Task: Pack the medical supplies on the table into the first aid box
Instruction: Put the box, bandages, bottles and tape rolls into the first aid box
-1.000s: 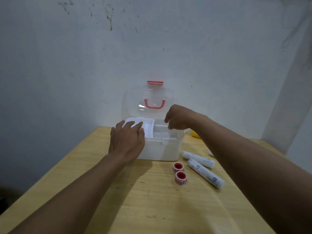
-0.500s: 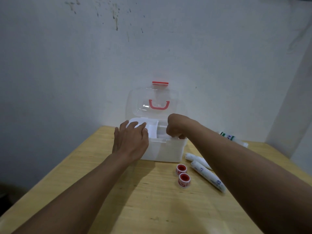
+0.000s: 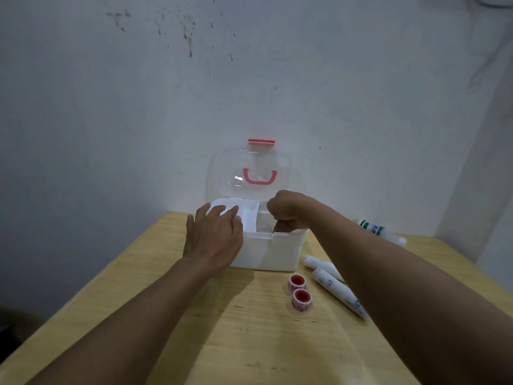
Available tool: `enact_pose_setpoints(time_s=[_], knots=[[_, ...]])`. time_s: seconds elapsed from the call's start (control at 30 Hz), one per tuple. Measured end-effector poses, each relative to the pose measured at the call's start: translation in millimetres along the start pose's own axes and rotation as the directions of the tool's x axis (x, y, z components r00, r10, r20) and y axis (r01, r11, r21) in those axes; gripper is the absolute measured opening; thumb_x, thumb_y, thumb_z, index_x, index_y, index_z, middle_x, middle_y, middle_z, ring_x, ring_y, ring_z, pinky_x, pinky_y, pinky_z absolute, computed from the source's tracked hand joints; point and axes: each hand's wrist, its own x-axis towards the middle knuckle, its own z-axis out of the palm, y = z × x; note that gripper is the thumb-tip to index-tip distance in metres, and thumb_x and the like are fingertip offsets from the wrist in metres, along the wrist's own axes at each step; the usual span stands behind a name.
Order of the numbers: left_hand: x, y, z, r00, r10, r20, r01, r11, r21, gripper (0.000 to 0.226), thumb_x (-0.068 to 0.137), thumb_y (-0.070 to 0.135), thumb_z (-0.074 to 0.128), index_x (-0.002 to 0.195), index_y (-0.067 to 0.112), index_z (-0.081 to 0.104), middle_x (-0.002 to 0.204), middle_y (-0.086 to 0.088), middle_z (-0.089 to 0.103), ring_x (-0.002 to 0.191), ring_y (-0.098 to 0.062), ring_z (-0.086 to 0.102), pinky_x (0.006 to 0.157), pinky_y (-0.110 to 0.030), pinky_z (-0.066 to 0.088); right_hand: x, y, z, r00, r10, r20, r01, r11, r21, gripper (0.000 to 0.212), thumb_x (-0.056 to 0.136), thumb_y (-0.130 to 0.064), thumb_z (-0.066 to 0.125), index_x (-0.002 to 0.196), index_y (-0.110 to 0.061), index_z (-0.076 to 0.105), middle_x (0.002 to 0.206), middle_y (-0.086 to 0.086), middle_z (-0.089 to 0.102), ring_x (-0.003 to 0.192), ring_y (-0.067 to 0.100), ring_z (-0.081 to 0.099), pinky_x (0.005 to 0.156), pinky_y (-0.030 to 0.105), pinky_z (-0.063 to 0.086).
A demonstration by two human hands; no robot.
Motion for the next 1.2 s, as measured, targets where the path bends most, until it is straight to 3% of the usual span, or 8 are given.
enact_pose_setpoints(time_s=[0.13, 0.23, 0.33, 0.43, 0.67, 0.8, 0.93, 1.2], knots=[[1.4, -0.5, -1.5, 0.999, 0.002, 0.041, -0.003, 1.000, 0.030, 0.052, 0.100, 0.041, 0.022, 0.147, 0.029, 0.041, 0.154, -0.001, 0.040, 0.147, -0.025, 0.020, 0.117, -0.057, 0.014, -13.7, 3.5, -18.6, 0.996, -0.071, -0.057, 0.072, 0.997, 0.005, 0.019, 0.087, 0.002, 0.035, 0.091, 0.003, 0.054, 0.088, 0.024, 0.069, 0.078, 0.032, 0.072, 0.082, 0.041, 0.060], [-0.2, 3.0, -3.0, 1.000, 0.018, 0.014, -0.019, 0.998, 0.064, 0.054, 0.101, 0.044, 0.018, 0.146, 0.028, 0.042, 0.152, -0.002, 0.041, 0.146, -0.024, 0.023, 0.117, -0.058, 0.010, -29.0, 12.2, -36.6, 0.983, -0.134, -0.125, 0.136, 0.991, 0.006, 0.012, 0.084, 0.003, 0.044, 0.079, -0.003, 0.053, 0.075, 0.015, 0.061, 0.062, 0.026, 0.062, 0.064, 0.032, 0.058], [-5.4, 11.3, -2.9, 1.000, 0.030, -0.008, -0.029, 0.998, 0.062, 0.056, 0.101, 0.044, 0.014, 0.146, 0.027, 0.043, 0.152, -0.002, 0.043, 0.147, -0.025, 0.022, 0.118, -0.057, 0.009, -44.4, 29.1, -50.8, 0.925, -0.246, -0.288, 0.223, 0.969, -0.110, 0.023, 0.078, -0.004, 0.045, 0.089, 0.004, 0.064, 0.082, 0.019, 0.069, 0.069, 0.030, 0.071, 0.070, 0.041, 0.063], [-11.7, 16.0, -1.7, 0.999, 0.018, 0.051, -0.022, 0.998, 0.062, 0.058, 0.101, 0.047, 0.010, 0.149, 0.030, 0.038, 0.157, -0.006, 0.033, 0.150, -0.027, 0.010, 0.119, -0.056, 0.003, -60.5, 54.9, -57.9, 0.878, -0.305, -0.369, 0.228, 0.944, -0.238, 0.028, 0.076, -0.010, 0.044, 0.090, 0.000, 0.065, 0.086, 0.016, 0.067, 0.075, 0.031, 0.065, 0.069, 0.035, 0.057], [-12.5, 15.9, -1.5, 0.998, 0.015, 0.068, -0.021, 0.996, 0.089, 0.059, 0.100, 0.049, 0.007, 0.150, 0.033, 0.035, 0.160, -0.008, 0.028, 0.151, -0.029, 0.006, 0.118, -0.057, 0.001, -75.8, 109.9, -48.1, 0.987, -0.130, -0.094, 0.086, 0.922, -0.377, 0.019, 0.074, -0.022, 0.055, 0.083, -0.008, 0.064, 0.092, 0.009, 0.067, 0.086, 0.026, 0.064, 0.072, 0.035, 0.056], [-11.8, 16.5, -2.1, 0.997, 0.004, 0.083, -0.012, 0.996, 0.092, 0.059, 0.100, 0.048, 0.007, 0.149, 0.033, 0.036, 0.160, -0.007, 0.028, 0.151, -0.028, 0.006, 0.118, -0.057, 0.002, -82.2, 126.5, -36.9, 0.986, 0.047, 0.157, 0.040, 0.861, -0.506, 0.052, 0.077, -0.035, 0.075, 0.122, -0.012, 0.062, 0.123, 0.003, 0.062, 0.101, 0.024, 0.063, 0.081, 0.036, 0.059], [-10.5, 15.7, -1.2, 0.996, -0.006, 0.091, -0.002, 0.996, 0.088, 0.059, 0.100, 0.048, 0.007, 0.149, 0.033, 0.037, 0.159, -0.007, 0.030, 0.150, -0.027, 0.007, 0.118, -0.057, 0.003, -83.4, 135.6, -34.1, 0.994, -0.067, 0.091, 0.110, 0.748, -0.655, 0.062, 0.074, -0.039, 0.079, 0.130, -0.018, 0.060, 0.124, 0.001, 0.063, 0.104, 0.023, 0.064, 0.080, 0.034, 0.055], [-6.9, 9.1, -4.8, 1.000, -0.022, -0.013, 0.022, 1.000, -0.005, 0.055, 0.101, 0.043, 0.016, 0.146, 0.026, 0.042, 0.154, -0.006, 0.040, 0.148, -0.028, 0.020, 0.117, -0.058, 0.009, -95.9, 124.9, -86.4, 0.995, -0.099, -0.005, 0.069, 0.724, -0.687, 0.038, 0.065, -0.041, 0.075, 0.094, -0.017, 0.075, 0.087, 0.001, 0.073, 0.077, 0.019, 0.069, 0.064, 0.028, 0.051]])
